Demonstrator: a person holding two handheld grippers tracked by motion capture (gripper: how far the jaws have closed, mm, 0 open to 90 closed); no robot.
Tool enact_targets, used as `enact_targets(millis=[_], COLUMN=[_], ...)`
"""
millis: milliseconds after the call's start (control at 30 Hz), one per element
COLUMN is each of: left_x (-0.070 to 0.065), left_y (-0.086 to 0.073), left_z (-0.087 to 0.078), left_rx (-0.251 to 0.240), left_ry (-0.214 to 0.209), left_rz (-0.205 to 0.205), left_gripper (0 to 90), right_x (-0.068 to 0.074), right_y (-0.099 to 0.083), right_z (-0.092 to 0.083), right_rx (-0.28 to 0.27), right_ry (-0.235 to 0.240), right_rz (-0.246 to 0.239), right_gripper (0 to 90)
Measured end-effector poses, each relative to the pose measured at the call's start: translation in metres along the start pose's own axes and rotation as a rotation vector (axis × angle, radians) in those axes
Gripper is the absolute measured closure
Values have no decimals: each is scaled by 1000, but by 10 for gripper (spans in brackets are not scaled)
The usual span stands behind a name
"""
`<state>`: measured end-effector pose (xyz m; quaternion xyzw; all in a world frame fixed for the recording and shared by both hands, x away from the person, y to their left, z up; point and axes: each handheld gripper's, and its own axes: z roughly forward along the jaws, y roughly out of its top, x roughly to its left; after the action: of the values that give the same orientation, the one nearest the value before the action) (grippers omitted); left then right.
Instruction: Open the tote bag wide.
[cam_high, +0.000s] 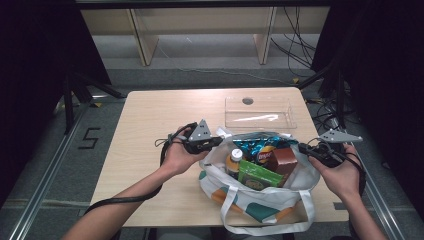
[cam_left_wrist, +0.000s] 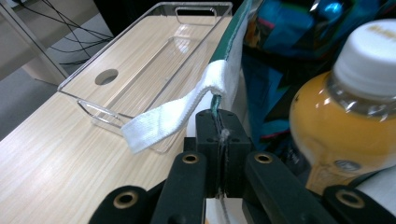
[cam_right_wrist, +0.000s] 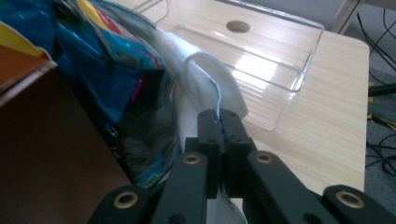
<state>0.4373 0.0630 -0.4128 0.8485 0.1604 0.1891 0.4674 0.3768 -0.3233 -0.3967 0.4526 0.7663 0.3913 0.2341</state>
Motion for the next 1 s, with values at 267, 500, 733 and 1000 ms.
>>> enact_targets(millis=[267,500,733,1000], left_x=[1,2,-2,-1], left_y=[-8,-16,-22,-25], left_z=[9,20,26,29], left_rx=[22,42,36,45], left_ry=[10,3,8,0], left_rz=[18,2,-10,4], left_gripper=[880,880,879,879], right_x=[0,-1,-5,-7], right_y=[-9,-17,-19,-24], right_z=[13,26,29,36], right_rx=[30,63,89,88], right_ry=[-6,-15,-3,-2], right_rz=[-18,-47,-50,-55], right_gripper=[889,888,888,888])
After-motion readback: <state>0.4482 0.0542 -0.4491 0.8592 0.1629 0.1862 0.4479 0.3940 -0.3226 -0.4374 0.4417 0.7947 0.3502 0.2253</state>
